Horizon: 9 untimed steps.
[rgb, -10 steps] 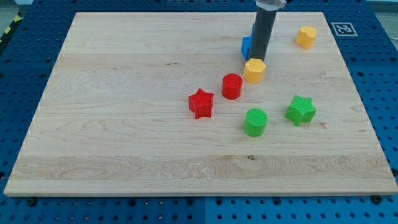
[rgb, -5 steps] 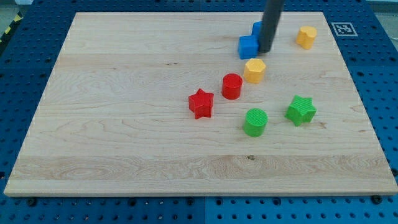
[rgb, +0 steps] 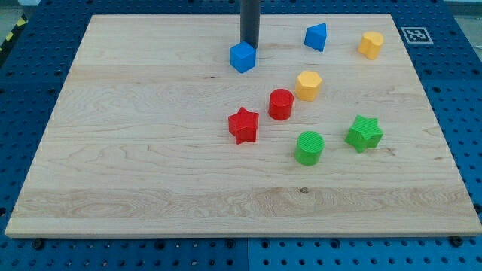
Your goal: Move the blue cube towards the center
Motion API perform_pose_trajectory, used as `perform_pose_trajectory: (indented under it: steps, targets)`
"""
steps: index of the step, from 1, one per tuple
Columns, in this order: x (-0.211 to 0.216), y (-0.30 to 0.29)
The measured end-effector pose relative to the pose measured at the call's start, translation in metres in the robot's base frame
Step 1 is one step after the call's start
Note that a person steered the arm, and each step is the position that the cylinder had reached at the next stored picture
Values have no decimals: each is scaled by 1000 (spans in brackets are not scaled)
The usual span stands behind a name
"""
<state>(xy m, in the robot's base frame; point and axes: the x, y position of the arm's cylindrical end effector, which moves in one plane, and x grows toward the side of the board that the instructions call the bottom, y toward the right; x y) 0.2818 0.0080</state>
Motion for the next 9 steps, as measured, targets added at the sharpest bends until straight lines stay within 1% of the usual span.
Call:
perform_pose_trajectory:
  steps: [2,4,6,8,9]
  targets:
    - [7,-5]
    - [11,-36]
    - [37,-31]
    - [37,-5]
    - [37,-5]
